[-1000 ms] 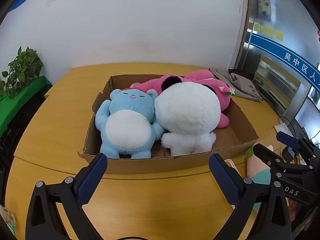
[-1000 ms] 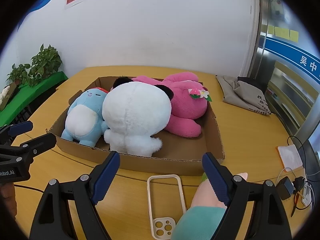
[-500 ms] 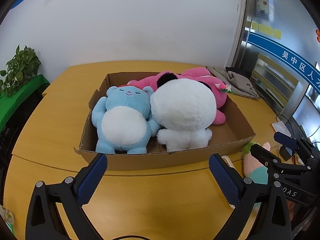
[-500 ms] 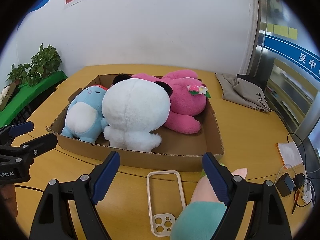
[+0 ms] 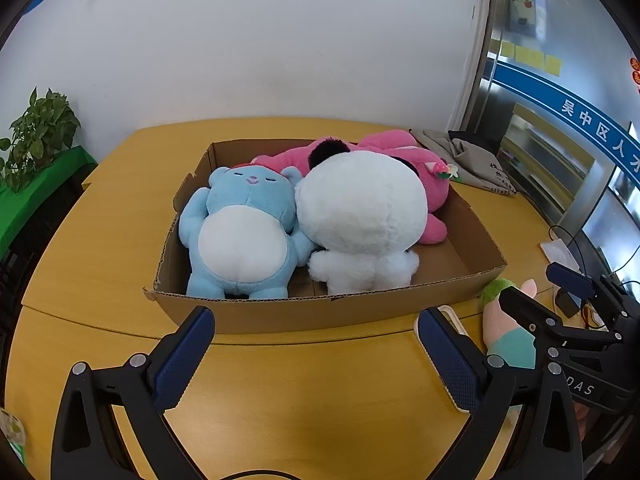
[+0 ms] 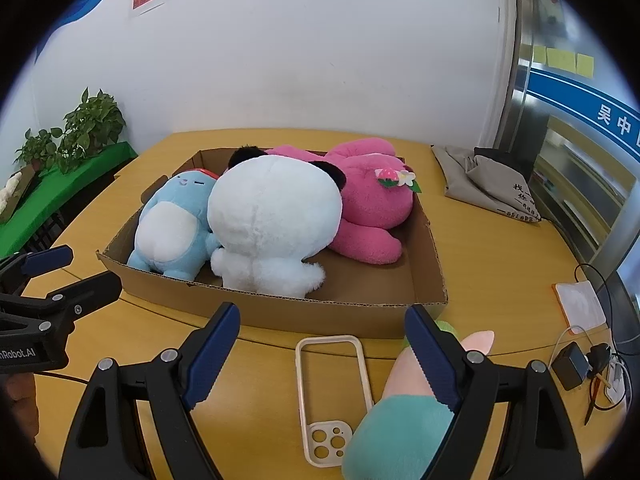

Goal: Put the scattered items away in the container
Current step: 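Move both tools toward the pink pig in the teal shirt, then grasp the pink pig with the right tool while the left tool grips its head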

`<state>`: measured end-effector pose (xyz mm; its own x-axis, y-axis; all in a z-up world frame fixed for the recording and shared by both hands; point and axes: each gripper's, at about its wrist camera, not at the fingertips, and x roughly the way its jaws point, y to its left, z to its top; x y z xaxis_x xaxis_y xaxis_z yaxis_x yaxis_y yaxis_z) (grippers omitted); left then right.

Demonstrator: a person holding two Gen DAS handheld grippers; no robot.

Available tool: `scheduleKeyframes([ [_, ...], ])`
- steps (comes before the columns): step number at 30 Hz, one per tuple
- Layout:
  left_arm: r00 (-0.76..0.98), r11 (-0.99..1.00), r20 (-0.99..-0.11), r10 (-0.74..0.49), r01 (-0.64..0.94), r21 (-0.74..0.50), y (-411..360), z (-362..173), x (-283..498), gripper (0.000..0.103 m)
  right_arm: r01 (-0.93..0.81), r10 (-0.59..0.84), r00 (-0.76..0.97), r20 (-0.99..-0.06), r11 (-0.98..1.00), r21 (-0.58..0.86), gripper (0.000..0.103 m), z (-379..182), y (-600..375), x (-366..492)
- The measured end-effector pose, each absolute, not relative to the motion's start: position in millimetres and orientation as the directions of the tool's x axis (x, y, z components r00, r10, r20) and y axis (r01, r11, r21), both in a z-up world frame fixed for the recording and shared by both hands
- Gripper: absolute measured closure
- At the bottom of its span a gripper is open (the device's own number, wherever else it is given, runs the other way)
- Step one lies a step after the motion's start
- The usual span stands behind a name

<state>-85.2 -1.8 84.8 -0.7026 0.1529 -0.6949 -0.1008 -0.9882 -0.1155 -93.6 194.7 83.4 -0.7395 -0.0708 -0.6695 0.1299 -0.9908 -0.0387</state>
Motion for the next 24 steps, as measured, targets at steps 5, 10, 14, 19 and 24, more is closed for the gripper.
scheduleKeyframes([
  [5, -0.695, -0.983, -0.695, 0.185, -0.126, -0.136, 4, 85, -86, 0.000, 0.123, -0.082, -0.740, -0.667, -0.992, -0.014, 0.018, 84, 206, -90],
  [10, -0.662, -0.977, -0.718, 0.214, -0.151, -0.151, 16, 78, -92, 0.000, 0.114, -0.114, -0.749, -0.653, -0.993, 0.043, 0.018, 87, 231, -84],
  [14, -0.619, -0.969, -0.745, 0.248, -0.174, -0.177, 29, 70, -101, 0.000, 0.108, -0.139, -0.756, -0.640, -0.990, 0.088, 0.018, 90, 252, -79],
  [19, -0.558, -0.943, -0.762, 0.329, -0.238, -0.233, 58, 60, -113, 0.000, 0.022, -0.078, -0.745, -0.662, -0.996, 0.092, 0.018, 78, 298, -64],
  [24, -0.467, -0.897, -0.770, 0.434, -0.299, -0.324, 97, 47, -131, 0.000, -0.013, -0.077, -0.680, -0.729, -0.993, 0.118, 0.018, 45, 322, -55],
])
